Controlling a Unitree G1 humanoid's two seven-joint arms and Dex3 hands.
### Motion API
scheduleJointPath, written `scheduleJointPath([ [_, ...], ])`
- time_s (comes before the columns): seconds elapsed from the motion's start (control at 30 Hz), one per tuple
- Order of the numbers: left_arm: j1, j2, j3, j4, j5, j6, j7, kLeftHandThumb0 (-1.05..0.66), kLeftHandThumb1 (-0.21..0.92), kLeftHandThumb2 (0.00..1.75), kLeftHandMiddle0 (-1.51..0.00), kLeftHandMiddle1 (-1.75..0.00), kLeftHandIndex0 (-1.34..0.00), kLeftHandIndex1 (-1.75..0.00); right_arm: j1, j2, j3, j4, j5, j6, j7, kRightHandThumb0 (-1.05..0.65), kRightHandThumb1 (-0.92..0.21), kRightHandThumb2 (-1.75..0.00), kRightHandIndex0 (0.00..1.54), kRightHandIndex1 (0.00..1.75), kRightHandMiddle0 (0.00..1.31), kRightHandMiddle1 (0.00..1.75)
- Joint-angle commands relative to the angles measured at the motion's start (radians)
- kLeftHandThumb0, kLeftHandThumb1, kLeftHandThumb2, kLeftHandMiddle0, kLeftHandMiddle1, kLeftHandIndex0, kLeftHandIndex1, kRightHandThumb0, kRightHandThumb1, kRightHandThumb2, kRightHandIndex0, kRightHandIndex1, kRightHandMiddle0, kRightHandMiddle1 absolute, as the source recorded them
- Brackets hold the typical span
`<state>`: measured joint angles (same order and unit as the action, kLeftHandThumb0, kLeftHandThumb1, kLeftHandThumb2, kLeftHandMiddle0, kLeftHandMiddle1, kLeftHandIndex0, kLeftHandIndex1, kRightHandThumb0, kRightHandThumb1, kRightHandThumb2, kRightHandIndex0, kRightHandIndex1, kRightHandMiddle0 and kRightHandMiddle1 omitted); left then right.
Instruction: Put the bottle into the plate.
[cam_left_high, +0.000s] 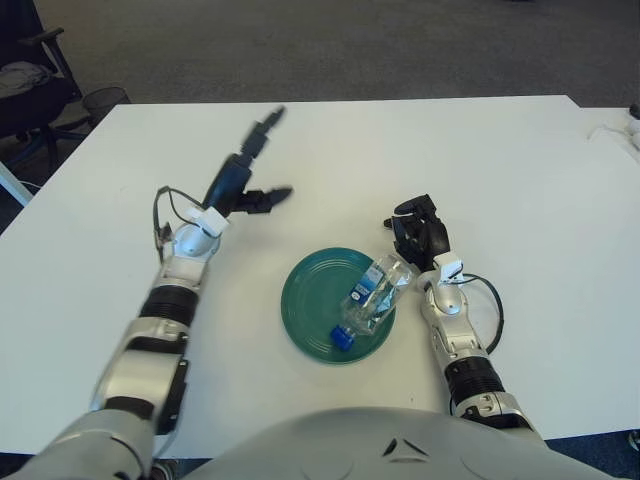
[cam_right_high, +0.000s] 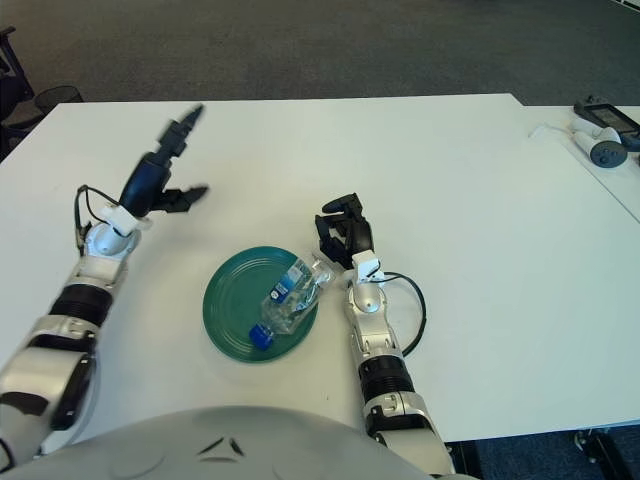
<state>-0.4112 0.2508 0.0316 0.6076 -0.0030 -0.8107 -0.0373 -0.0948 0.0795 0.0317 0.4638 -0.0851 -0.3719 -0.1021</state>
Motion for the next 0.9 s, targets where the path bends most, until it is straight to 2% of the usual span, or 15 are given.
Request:
scheduleJointPath([
  [0.0,0.036,-0.064,0.081,-0.036,-0.043,0.135,0.121,-0.77,0.92,0.86,-0.42,-0.45,-0.05,-1.09,0.114,0.007,-0.001,0.081,0.019,0.147,0.017,-0.35,-0.92,-0.51,0.42,1.18,0.19,1.75],
  [0.07,0.048,-0.085,0.091,-0.063,-0.039,0.162,0.146,-0.76,0.92,0.87,-0.42,-0.57,-0.06,-1.15,0.116,0.008,-0.002,0.078,0.02,0.147,0.018,-0.35,-0.92,-0.51,0.42,1.18,0.19,1.75],
  [0.13,0.095,-0.155,0.103,-0.083,-0.05,0.182,0.202,-0.75,0.92,0.85,-0.45,-0.76,-0.12,-1.26,0.12,0.007,-0.003,0.071,0.02,0.152,0.019,-0.35,-0.92,-0.51,0.42,1.18,0.19,1.75],
  [0.2,0.121,-0.197,0.116,-0.075,-0.05,0.191,0.243,-0.7,0.92,0.79,-0.48,-1.05,-0.25,-1.46,0.124,0.005,-0.003,0.063,0.019,0.158,0.022,-0.35,-0.92,-0.51,0.43,1.19,0.19,1.75],
  [0.27,0.127,-0.211,0.126,-0.063,-0.041,0.196,0.265,-0.54,0.83,0.78,-0.51,-1.23,-0.28,-1.6,0.127,0.005,-0.003,0.056,0.018,0.164,0.023,-0.35,-0.92,-0.51,0.43,1.19,0.19,1.75],
  [0.33,0.13,-0.217,0.133,-0.049,-0.023,0.209,0.29,-0.47,0.78,0.79,-0.52,-1.34,-0.3,-1.67,0.131,0.004,-0.004,0.049,0.021,0.167,0.028,-0.35,-0.92,-0.51,0.43,1.19,0.19,1.75],
  [0.47,0.134,-0.219,0.14,-0.02,-0.006,0.223,0.309,-0.41,0.69,0.86,-0.55,-1.6,-0.34,-1.73,0.136,0.003,-0.003,0.038,0.022,0.174,0.034,-0.35,-0.92,-0.51,0.42,1.2,0.19,1.75],
  [0.6,0.148,-0.22,0.134,0.019,0.009,0.211,0.312,-0.4,0.62,0.93,-0.62,-1.71,-0.38,-1.74,0.143,0.0,0.0,0.024,0.013,0.187,0.033,-0.35,-0.92,-0.51,0.42,1.2,0.19,1.75],
  [0.87,0.192,-0.228,0.113,-0.016,0.055,0.212,0.316,-0.42,0.53,1.05,-0.8,-1.74,-0.45,-1.75,0.15,0.002,0.003,0.012,0.005,0.198,0.026,-0.35,-0.92,-0.51,0.42,1.18,0.19,1.75],
])
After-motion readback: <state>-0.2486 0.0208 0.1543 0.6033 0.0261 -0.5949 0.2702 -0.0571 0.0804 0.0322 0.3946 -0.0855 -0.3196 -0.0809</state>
